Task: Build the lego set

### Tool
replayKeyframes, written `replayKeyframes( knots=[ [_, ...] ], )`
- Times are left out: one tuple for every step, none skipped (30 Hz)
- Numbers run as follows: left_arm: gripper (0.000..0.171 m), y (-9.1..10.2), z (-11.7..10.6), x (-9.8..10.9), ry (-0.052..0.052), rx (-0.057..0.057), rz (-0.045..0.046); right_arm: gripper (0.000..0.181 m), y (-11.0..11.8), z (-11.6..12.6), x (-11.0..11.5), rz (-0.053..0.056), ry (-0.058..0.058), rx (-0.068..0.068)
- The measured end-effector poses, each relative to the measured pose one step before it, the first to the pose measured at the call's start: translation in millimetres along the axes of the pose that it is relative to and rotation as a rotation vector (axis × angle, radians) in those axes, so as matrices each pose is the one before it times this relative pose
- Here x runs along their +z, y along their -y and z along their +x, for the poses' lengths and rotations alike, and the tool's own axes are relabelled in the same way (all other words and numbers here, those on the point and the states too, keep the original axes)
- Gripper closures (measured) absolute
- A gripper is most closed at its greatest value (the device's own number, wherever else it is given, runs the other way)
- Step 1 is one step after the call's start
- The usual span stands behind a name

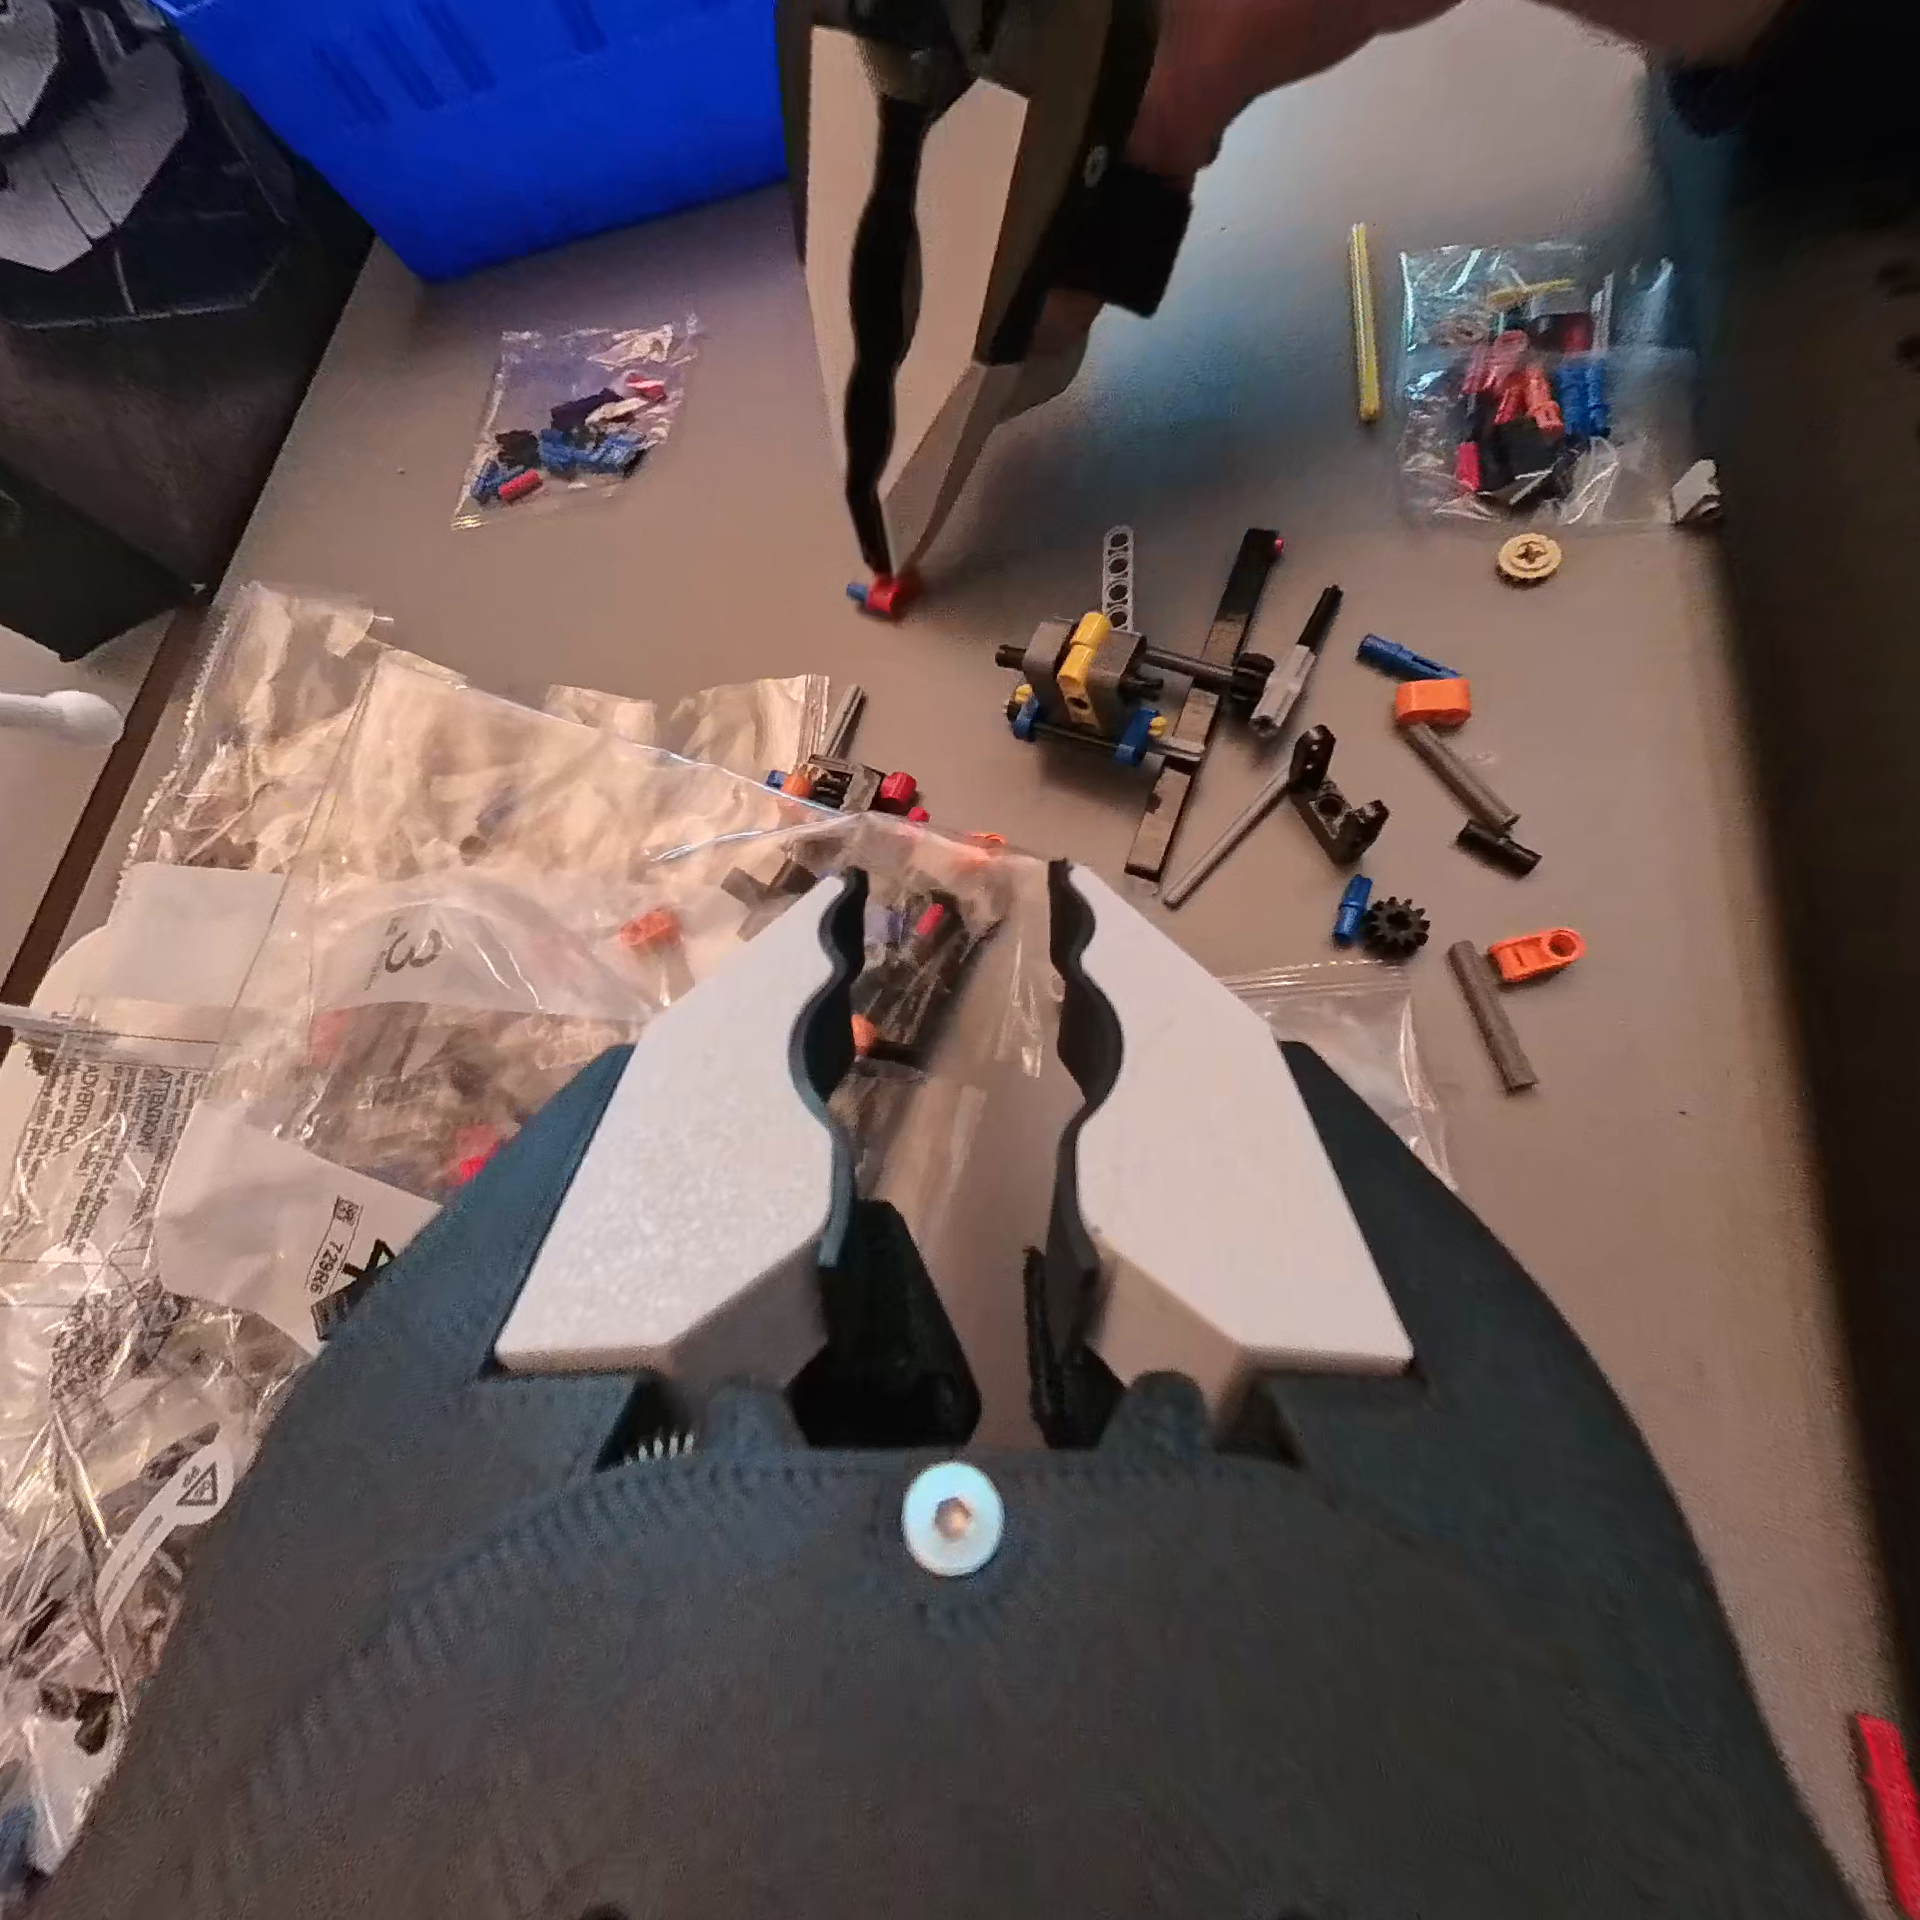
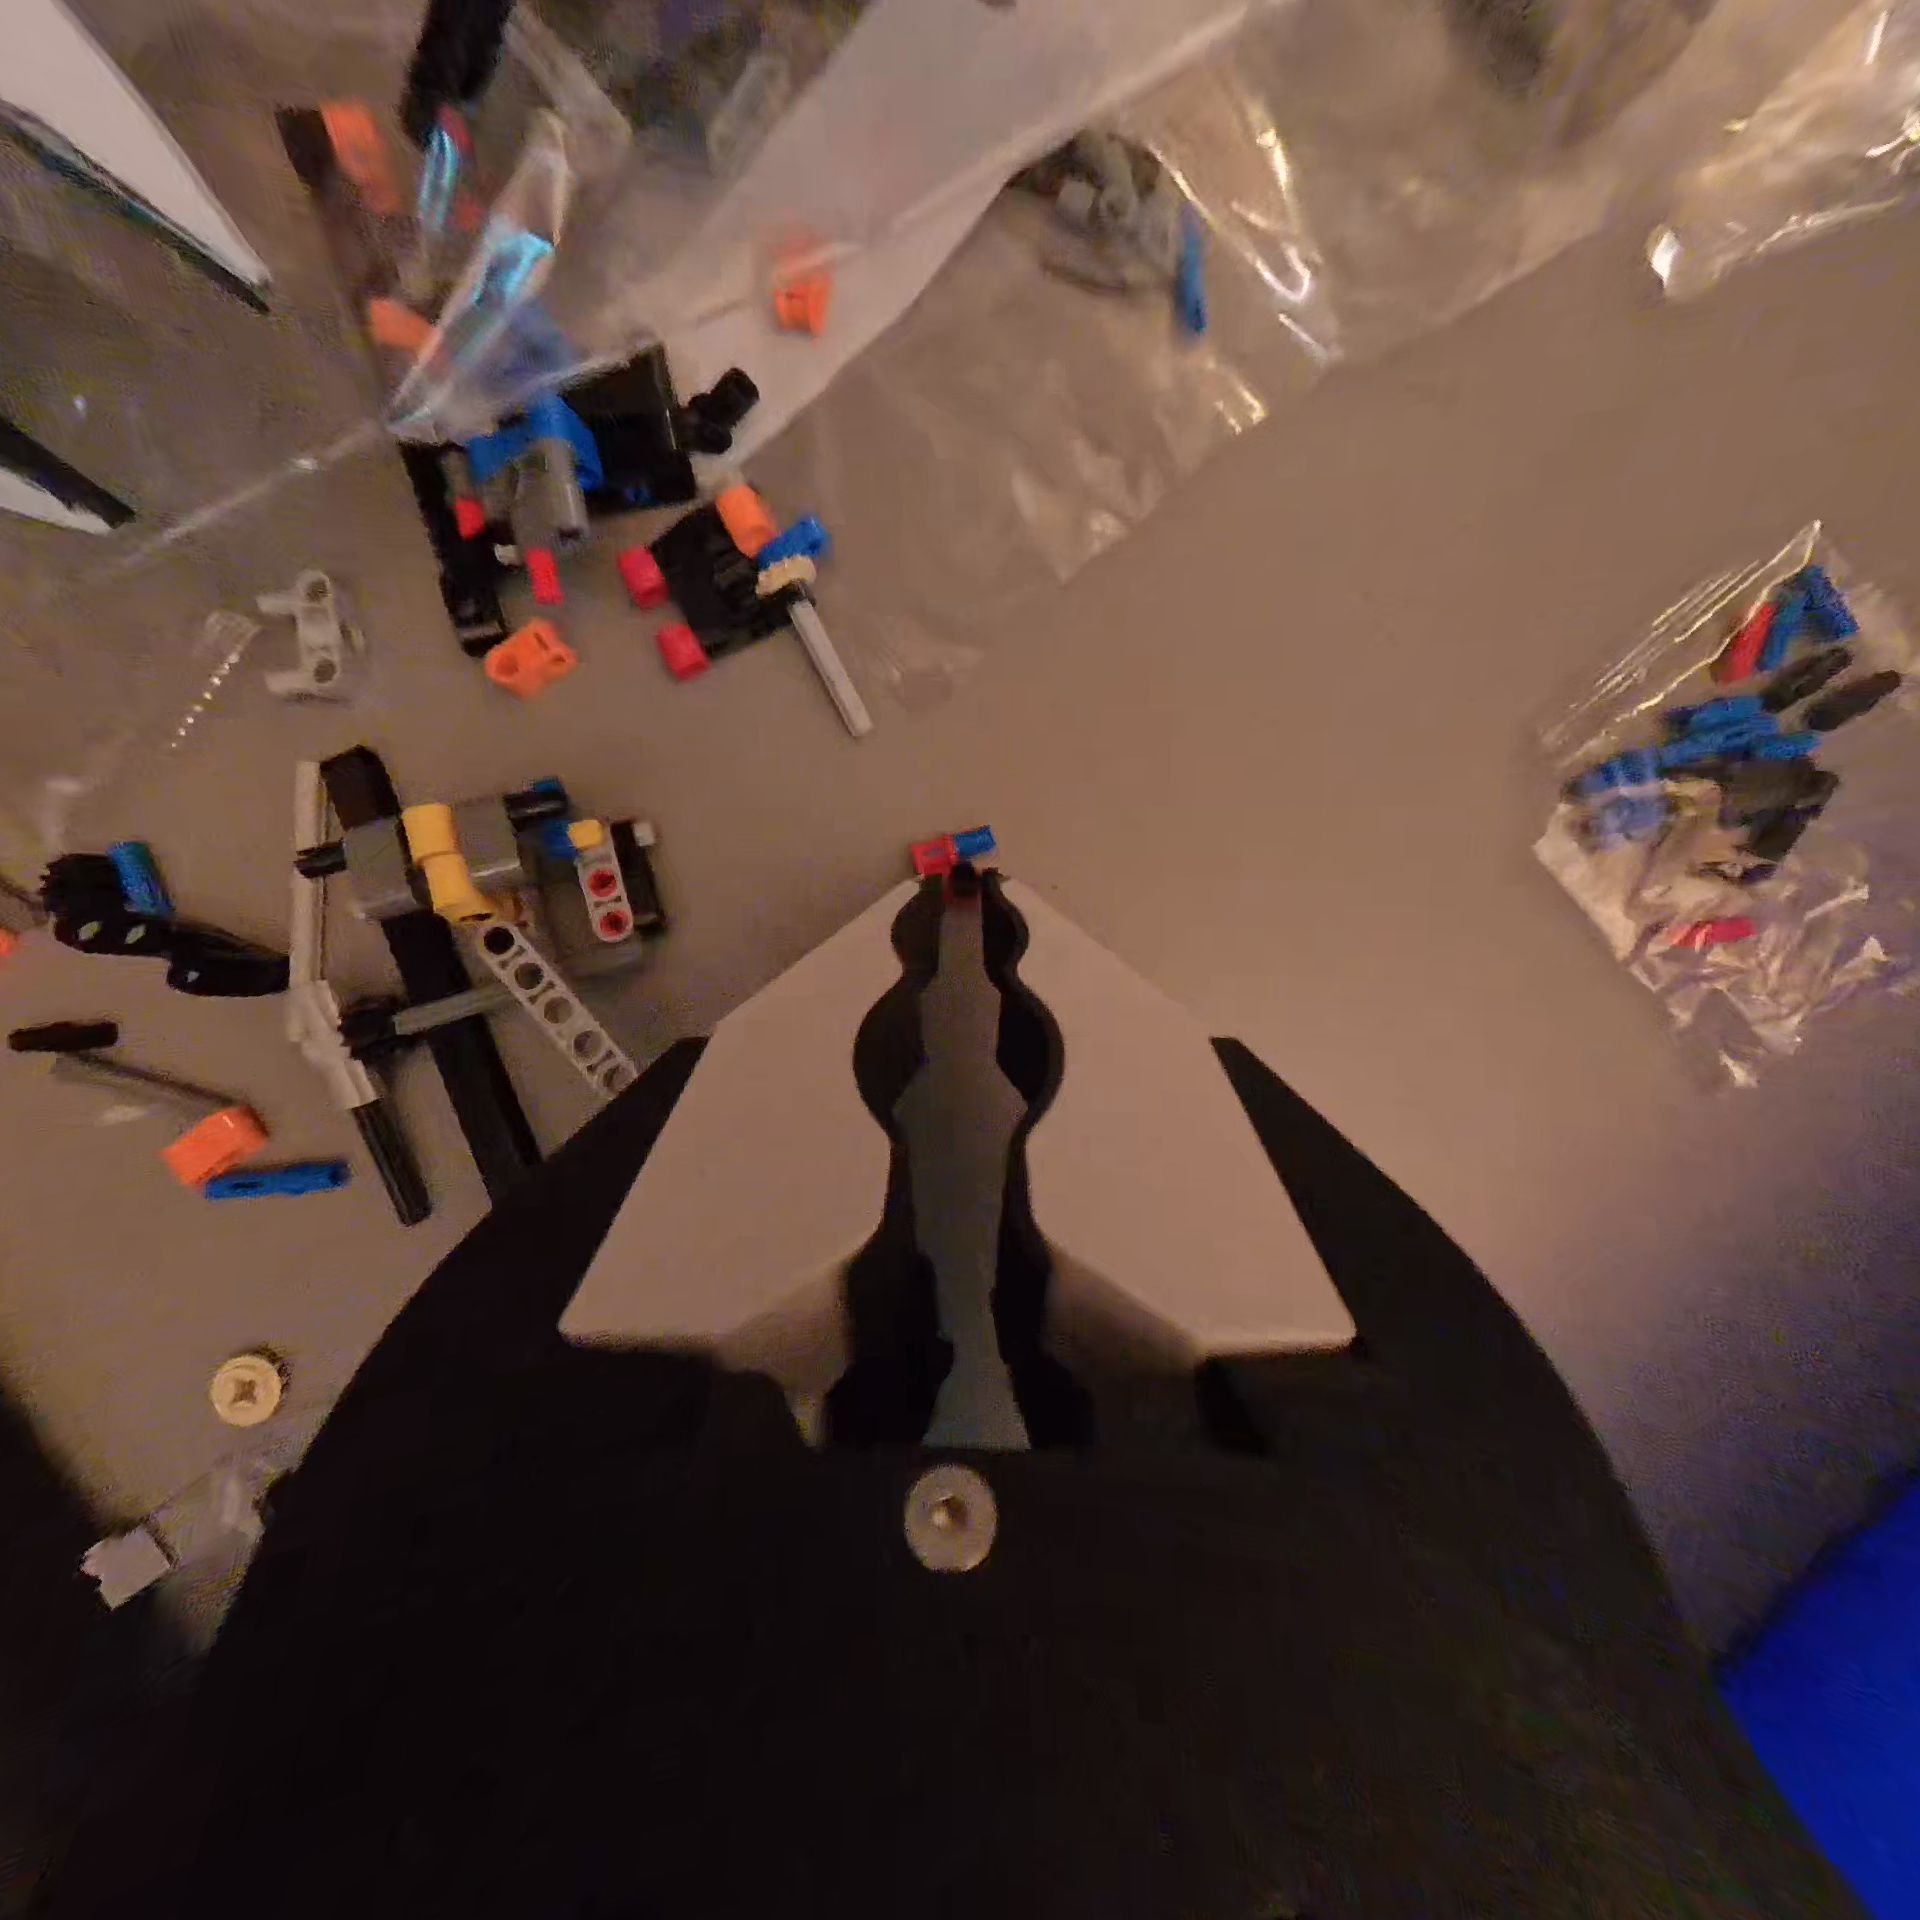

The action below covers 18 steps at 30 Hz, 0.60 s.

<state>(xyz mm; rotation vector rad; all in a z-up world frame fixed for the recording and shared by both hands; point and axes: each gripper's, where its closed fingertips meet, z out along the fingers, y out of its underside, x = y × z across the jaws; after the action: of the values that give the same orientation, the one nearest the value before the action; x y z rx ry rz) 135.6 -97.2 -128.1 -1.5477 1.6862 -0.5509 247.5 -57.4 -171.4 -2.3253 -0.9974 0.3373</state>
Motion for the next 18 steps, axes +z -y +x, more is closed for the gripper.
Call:
replayKeyframes(
  knots=[
    [0.136,0.12,-0.06,-0.02,-0.0010,0.0000,0.00247,0.177,2.50,-2.19,1.41,0.0114,0.0209,0.0080],
    [0.136,0.57,0.59,0.05,-0.0041,-0.0007,0.00486,0.177,0.24,-1.80,1.85,-0.0047,0.0134,0.0013],
    [0.136,0.14,-0.21,0.17,0.0002,-0.0029,0.00149,0.178,1.35,1.03,-1.22,0.0014,-0.0168,-0.0205],
    [0.136,-0.23,-1.18,0.22,0.0070,-0.0022,-0.00200,0.180,2.49,1.54,-3.59,0.0104,-0.0255,-0.0256],
    [0.136,0.13,-0.11,0.04,0.0003,-0.0006,0.00004,0.180,6.51,-4.12,-4.76,0.0383,0.0183,-0.0081],
    [0.135,1.51,0.60,-0.38,-0.0048,-0.0036,0.01014,0.180,10.29,-6.64,-5.57,0.0630,0.0352,-0.0030],
    [0.135,2.47,-0.81,-0.71,0.0028,-0.0082,0.01593,0.180,12.60,-2.79,-6.99,0.0699,-0.0039,-0.0241],
    [0.135,2.36,-0.98,-0.70,0.0023,-0.0121,0.01300,0.180,12.28,-5.79,-6.46,0.0580,0.0070,-0.0424],
    [0.135,4.39,0.24,-1.01,-0.0083,-0.0180,0.02523,0.180,14.56,-9.86,-5.08,0.0740,0.0278,-0.0445],
    [0.135,6.01,-0.28,-1.44,-0.0071,-0.0283,0.03890,0.181,14.99,-10.19,-3.73,0.0746,0.0284,-0.0331],
    [0.135,5.25,-1.24,-1.35,-0.0041,-0.0316,0.03488,0.181,11.67,-8.77,-1.51,0.0490,0.0176,-0.0316],
    [0.133,3.88,-0.17,-0.93,-0.0093,-0.0216,0.02651,0.181,7.31,-7.74,0.26,0.0228,0.0082,-0.0467],
    [0.132,3.16,-0.66,-1.30,-0.0002,-0.0043,0.01894,0.180,4.80,-9.94,1.54,0.0075,0.0254,-0.0499],
    [0.131,4.01,-3.55,-2.25,0.0301,0.0203,0.02087,0.180,5.28,-8.41,2.44,0.0140,0.0247,-0.0260],
    [0.124,5.19,-1.71,-1.99,0.0260,0.0352,0.02298,0.181,5.36,-7.46,3.18,0.0200,0.0319,-0.0019],
    [0.122,4.83,0.82,-1.49,0.0125,0.0388,0.01664,0.181,3.18,-6.94,3.92,0.0147,0.0382,0.0048],
    [0.123,3.43,1.74,-0.74,0.0102,0.0388,0.00808,0.180,0.09,-3.04,3.83,0.0010,0.0164,0.0032],
    [0.125,0.76,1.88,0.44,0.0078,0.0344,-0.00554,0.181,0.30,-0.91,2.87,0.0032,0.0032,0.0001]
  ],
)
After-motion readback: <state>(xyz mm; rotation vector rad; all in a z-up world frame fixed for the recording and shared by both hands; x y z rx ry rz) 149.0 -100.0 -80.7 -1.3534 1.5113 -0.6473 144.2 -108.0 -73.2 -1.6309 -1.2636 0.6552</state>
